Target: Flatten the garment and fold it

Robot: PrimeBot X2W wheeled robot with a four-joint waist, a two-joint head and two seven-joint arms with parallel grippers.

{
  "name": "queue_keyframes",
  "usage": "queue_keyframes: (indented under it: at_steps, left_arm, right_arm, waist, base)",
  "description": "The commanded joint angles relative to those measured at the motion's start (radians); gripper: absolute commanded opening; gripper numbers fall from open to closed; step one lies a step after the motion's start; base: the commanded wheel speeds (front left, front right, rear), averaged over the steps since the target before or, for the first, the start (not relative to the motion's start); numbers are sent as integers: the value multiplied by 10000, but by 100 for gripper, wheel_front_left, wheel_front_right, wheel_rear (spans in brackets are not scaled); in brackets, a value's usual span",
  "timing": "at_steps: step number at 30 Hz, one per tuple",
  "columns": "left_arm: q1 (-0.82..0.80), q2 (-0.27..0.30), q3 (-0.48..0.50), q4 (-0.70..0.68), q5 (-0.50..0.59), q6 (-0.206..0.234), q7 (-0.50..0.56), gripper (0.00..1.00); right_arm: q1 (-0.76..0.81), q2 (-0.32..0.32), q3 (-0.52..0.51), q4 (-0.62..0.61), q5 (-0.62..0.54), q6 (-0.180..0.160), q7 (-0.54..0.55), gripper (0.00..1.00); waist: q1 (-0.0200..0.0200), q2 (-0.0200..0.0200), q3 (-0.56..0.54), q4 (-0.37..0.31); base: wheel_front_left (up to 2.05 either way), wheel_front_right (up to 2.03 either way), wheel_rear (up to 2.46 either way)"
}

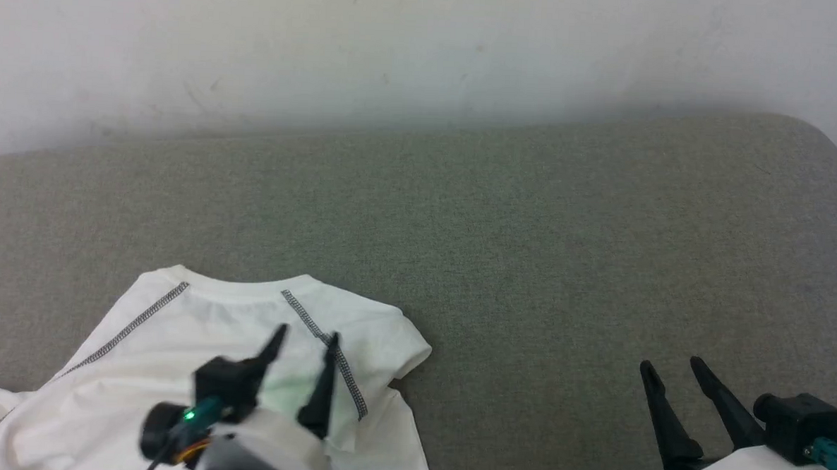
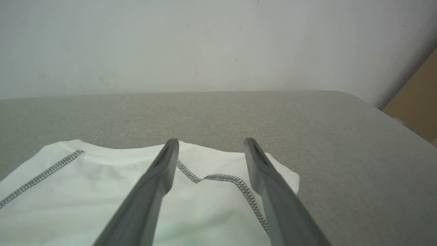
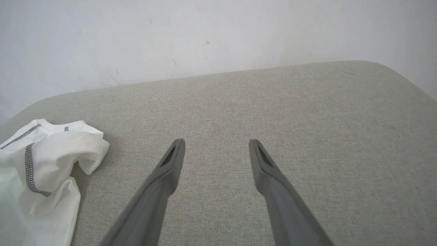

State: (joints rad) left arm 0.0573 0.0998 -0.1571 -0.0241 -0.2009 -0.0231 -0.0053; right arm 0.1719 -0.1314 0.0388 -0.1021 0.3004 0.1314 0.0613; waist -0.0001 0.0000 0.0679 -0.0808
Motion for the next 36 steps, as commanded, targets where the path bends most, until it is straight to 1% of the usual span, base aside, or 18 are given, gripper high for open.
queue_keyframes:
  at_steps: [1, 3, 5, 7, 11, 12, 13, 14, 15, 16, 18, 22, 27, 31, 33, 36]
  left_arm:
    - [-344, -8, -181, 194, 62, -158, 311, 100]
    - [-780, -8, -572, 616, 11, -410, 1011, 100]
    - [-1162, 34, -853, 1138, -7, -539, 1895, 100]
    - [-1517, 114, -1048, 1697, 29, -591, 2796, 100]
    - [-2048, 287, -1289, 2721, 17, -675, 4272, 100]
    - [-2133, 387, -1385, 2966, 78, -697, 4664, 88]
    - [-2175, 422, -1460, 3207, 23, -734, 5070, 45]
    - [-2213, 457, -1566, 3396, -36, -784, 5435, 20]
    - [-2259, 509, -1684, 3502, -53, -829, 5662, 0]
    - [-2275, 496, -1784, 3573, -179, -880, 5859, 0]
    - [-2421, 474, -1939, 3458, -288, -938, 5754, 0]
    - [-2815, 186, -2410, 2973, -449, -1009, 5068, 0]
    - [-3621, -322, -3337, 2527, -709, -1046, 3993, 0]
    - [-4302, -481, -4374, 2604, -1262, -1036, 3188, 0]
    - [-4477, -488, -5123, 2768, -1839, -861, 2970, 0]
    - [-4447, -492, -6139, 3476, -2685, -587, 2936, 0]
  right_arm:
    - [-125, -43, 16, 3, 55, -7, 14, 100]
    - [-155, -73, 50, -36, 67, -7, 32, 100]
    - [-198, -125, 117, -86, 76, -7, 62, 100]
    - [-257, -181, 150, -142, 78, -7, 70, 100]
    - [-311, -217, 129, -263, 42, -7, 38, 100]
    - [-309, -213, 120, -290, 33, -7, 28, 100]
    - [-301, -201, 109, -321, 20, -7, 24, 100]
    - [-286, -181, 82, -354, 13, -7, 13, 100]
    - [-268, -165, 58, -384, -1, -7, 6, 100]
    - [-249, -151, 31, -413, -15, -7, 2, 100]
    - [-198, -122, -57, -455, -38, -7, -9, 100]
    - [-40, -28, -364, -585, -166, -7, -16, 100]
    - [55, 50, -616, -837, -273, -7, 72, 100]
    - [2, 85, -655, -1021, -312, -7, 143, 100]
    - [-46, 81, -629, -1064, -290, -7, 137, 100]
    - [-132, 55, -540, -1042, -227, -7, 123, 100]
  waist:
    - [1, 0, 43, -15]
    - [1, 0, 117, -71]
    - [1, 0, 201, -190]
    - [1, 0, 280, -328]
    - [1, 0, 390, -675]
    - [1, 0, 400, -769]
    - [1, 0, 406, -858]
    - [1, 0, 400, -933]
    - [1, 0, 389, -1013]
    - [1, 0, 384, -1092]
    - [1, 0, 329, -1215]
    - [1, 0, 195, -1348]
    - [1, 0, 176, -1501]
    - [1, 0, 333, -1666]
    - [1, 0, 463, -1742]
    - [1, 0, 696, -1834]
  base:
    - [0, 0, 0]
    - [0, 0, 0]
    - [0, 0, 0]
    - [0, 0, 0]
    - [0, 0, 0]
    - [0, 0, 0]
    - [0, 0, 0]
    - [0, 0, 0]
    - [0, 0, 0]
    - [0, 0, 0]
    - [0, 0, 0]
    - [0, 0, 0]
    - [0, 0, 0]
    - [0, 0, 0]
    - [0, 0, 0]
    - [0, 0, 0]
